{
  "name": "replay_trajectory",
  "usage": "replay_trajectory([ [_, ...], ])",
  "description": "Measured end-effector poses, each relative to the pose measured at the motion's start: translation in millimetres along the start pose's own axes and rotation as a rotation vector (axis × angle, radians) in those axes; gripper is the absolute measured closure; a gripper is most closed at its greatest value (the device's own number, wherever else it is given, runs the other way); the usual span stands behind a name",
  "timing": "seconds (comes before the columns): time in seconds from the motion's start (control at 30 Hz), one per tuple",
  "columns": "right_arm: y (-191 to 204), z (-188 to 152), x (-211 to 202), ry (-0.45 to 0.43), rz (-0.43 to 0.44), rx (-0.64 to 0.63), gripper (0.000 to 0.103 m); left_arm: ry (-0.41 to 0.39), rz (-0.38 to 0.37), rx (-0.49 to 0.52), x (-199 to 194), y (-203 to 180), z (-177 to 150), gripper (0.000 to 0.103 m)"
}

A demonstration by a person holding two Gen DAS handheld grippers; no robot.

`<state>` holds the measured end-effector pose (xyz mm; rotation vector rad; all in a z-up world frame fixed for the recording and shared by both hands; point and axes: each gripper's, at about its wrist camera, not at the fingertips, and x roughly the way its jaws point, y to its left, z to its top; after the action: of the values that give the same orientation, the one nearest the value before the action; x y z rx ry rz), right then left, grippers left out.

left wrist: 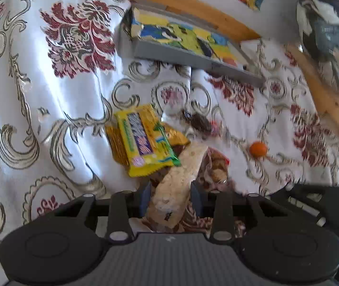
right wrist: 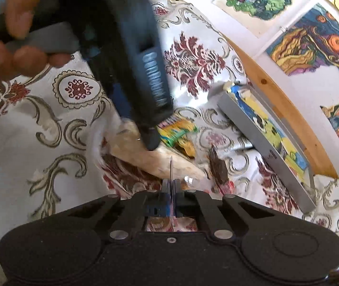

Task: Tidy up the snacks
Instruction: 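Grasp the orange-labelled rice cake bar with the left tool while the right grasps the quail-egg pack, then lift the rice cake bar with the left tool while the right lifts the quail-egg pack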

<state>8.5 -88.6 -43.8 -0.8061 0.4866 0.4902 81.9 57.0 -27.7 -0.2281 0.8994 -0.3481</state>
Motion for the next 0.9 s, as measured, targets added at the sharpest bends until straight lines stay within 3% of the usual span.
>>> replay_trajectory([
  [0.23,-12.3,-17.6,-21.6,0.083,0.059,-0.051,0.103,0.025,-0.017,0.046,-1.1,-19.9,-9.1,0.063],
  [0.37,-17.7,-27.4,-26.5,0.144,0.097,-0.034,0.096,0.046,-0.020,0.113,1.5,-36.4,-15.4,0.063],
  [0.53,-28.5,-32.2,-24.4,0.181,0.161,0.080,0.064,0.044,0.002,0.164,6.7,-46.3,-16.6,0.063],
  [0.7,-45.9,-33.2,-26.3,0.170,0.164,0.210,0.049,0.046,0.014,0.139,12.9,-40.4,-12.1,0.061],
  [0.9,-76.2,-37.5,-21.1,0.172,0.175,0.399,0.035,0.091,0.022,0.190,29.7,-44.4,-11.1,0.057],
])
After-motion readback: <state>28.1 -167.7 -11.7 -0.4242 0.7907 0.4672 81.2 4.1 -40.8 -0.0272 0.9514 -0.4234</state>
